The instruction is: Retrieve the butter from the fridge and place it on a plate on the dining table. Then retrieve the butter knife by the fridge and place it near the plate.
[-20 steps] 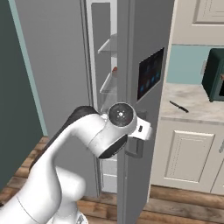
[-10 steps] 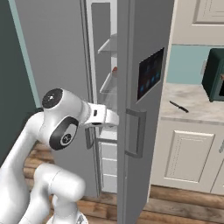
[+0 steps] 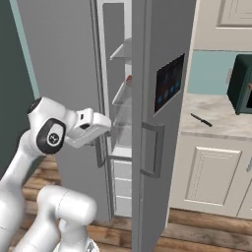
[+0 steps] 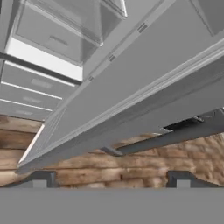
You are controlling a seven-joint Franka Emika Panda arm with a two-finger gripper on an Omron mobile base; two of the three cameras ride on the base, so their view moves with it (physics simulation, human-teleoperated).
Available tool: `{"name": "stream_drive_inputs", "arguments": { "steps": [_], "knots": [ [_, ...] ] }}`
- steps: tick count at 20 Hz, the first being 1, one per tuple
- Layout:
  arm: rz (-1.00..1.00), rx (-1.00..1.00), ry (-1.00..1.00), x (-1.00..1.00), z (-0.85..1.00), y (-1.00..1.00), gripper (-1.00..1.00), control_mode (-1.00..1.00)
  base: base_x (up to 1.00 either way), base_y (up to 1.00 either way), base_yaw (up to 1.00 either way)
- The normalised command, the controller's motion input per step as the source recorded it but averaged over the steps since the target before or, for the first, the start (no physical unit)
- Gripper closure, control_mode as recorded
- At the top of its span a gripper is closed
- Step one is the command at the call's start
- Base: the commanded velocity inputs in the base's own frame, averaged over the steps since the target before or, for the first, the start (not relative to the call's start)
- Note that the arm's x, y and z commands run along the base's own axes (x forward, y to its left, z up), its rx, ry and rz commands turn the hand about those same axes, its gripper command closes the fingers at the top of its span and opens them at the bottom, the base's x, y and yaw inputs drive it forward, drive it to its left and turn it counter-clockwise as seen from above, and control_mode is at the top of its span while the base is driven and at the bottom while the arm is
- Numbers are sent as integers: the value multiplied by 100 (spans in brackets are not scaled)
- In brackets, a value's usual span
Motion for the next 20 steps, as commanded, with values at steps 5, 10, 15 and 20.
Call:
{"name": "stream_drive_inputs", "arguments": {
  "steps": [5,10,15,20],
  "knots": [
    [0,-14,24,52,-18,2,-100,-100,0,0,0],
    [0,0,19,62,-63,-13,-100,-100,0,0,0],
    [0,0,17,37,-27,-40,-100,-100,0,0,0],
    [0,-1,8,32,-31,-33,-100,-100,0,0,0]
  ]
}}
